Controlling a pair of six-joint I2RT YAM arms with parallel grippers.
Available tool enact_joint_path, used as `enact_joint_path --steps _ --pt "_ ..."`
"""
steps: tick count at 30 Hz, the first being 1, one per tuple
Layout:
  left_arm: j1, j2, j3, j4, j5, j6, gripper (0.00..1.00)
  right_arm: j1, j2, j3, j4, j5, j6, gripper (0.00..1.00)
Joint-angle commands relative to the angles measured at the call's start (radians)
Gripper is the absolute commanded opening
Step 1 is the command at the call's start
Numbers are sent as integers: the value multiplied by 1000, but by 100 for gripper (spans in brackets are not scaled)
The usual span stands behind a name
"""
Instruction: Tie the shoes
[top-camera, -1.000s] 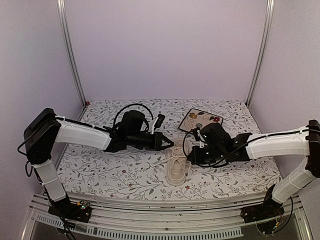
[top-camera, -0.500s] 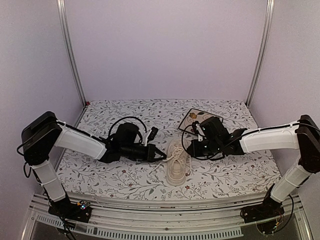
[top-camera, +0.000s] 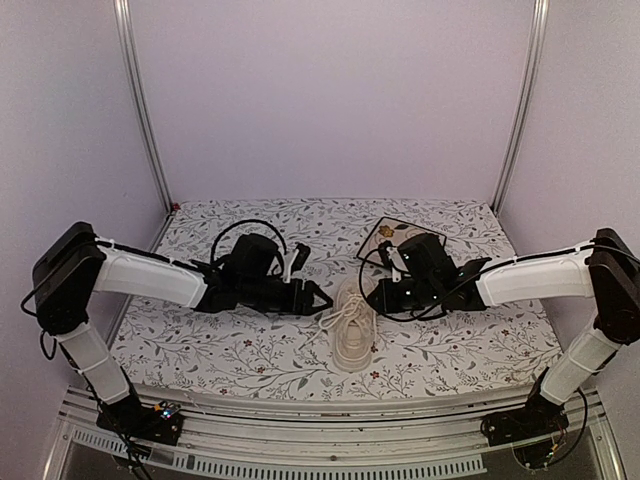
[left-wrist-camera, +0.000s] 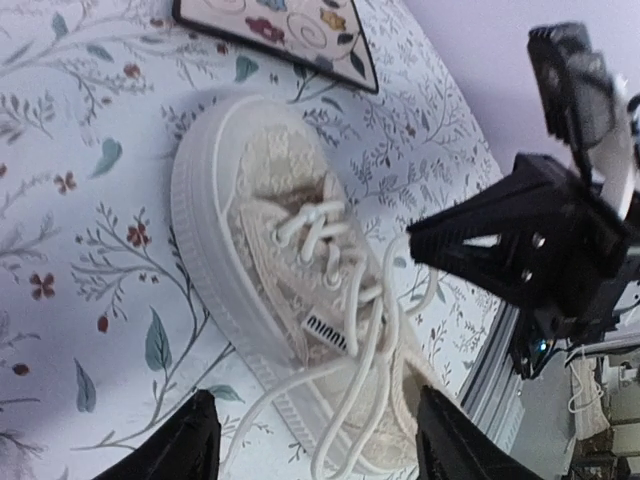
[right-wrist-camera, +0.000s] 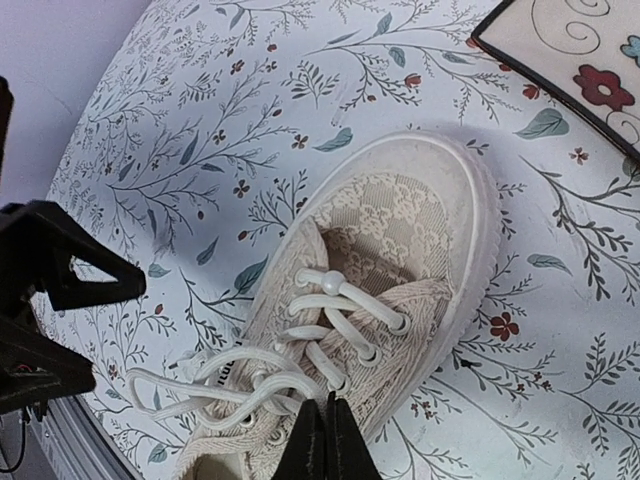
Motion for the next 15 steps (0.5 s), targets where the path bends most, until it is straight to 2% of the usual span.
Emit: enact_joint_path --steps 1,3,6,9,15 --pt "37 -18 117 -113 -73 107 67 0 6 10 29 -6 -12 2" --pt "42 27 170 -113 -11 131 66 0 9 10 30 -7 -10 2" --pt "44 128 261 -161 85 151 50 0 14 13 31 -9 -8 2" --pt "41 186 288 -154 144 154 41 1 14 14 31 -10 -6 2" --pt "41 213 280 -112 211 141 35 0 21 17 33 -15 -7 2"
